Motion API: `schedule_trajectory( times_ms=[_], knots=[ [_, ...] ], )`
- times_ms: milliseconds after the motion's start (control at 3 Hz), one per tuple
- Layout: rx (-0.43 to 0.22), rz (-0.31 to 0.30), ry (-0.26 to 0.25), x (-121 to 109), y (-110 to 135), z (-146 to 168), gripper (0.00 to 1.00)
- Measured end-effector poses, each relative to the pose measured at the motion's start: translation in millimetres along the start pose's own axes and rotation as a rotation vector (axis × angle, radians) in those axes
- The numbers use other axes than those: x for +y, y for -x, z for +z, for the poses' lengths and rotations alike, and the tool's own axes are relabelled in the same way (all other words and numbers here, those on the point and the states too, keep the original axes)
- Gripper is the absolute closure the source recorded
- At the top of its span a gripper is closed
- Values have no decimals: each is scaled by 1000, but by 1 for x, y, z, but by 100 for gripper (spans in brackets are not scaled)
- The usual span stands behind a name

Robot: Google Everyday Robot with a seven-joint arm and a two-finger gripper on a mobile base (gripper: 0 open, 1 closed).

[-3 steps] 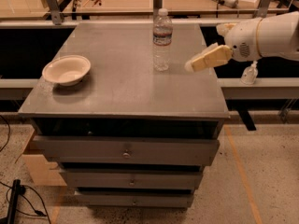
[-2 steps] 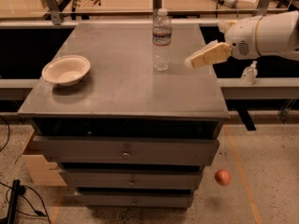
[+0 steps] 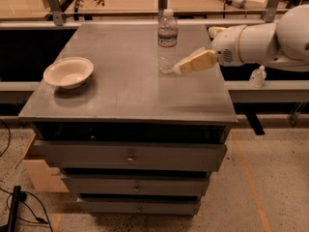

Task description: Knock water bottle over

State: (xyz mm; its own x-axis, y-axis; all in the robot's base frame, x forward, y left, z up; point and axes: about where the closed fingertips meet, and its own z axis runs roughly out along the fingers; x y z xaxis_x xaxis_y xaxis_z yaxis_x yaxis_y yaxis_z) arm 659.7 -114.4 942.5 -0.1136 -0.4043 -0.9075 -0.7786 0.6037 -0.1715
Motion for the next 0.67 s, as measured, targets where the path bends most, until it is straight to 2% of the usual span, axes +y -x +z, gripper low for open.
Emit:
schedule_trajectory(
  times_ms=[333, 667],
  knots=[
    [-75, 20, 50, 2, 2, 50, 0],
    [-117, 29, 71, 2, 6, 78, 0]
  ],
)
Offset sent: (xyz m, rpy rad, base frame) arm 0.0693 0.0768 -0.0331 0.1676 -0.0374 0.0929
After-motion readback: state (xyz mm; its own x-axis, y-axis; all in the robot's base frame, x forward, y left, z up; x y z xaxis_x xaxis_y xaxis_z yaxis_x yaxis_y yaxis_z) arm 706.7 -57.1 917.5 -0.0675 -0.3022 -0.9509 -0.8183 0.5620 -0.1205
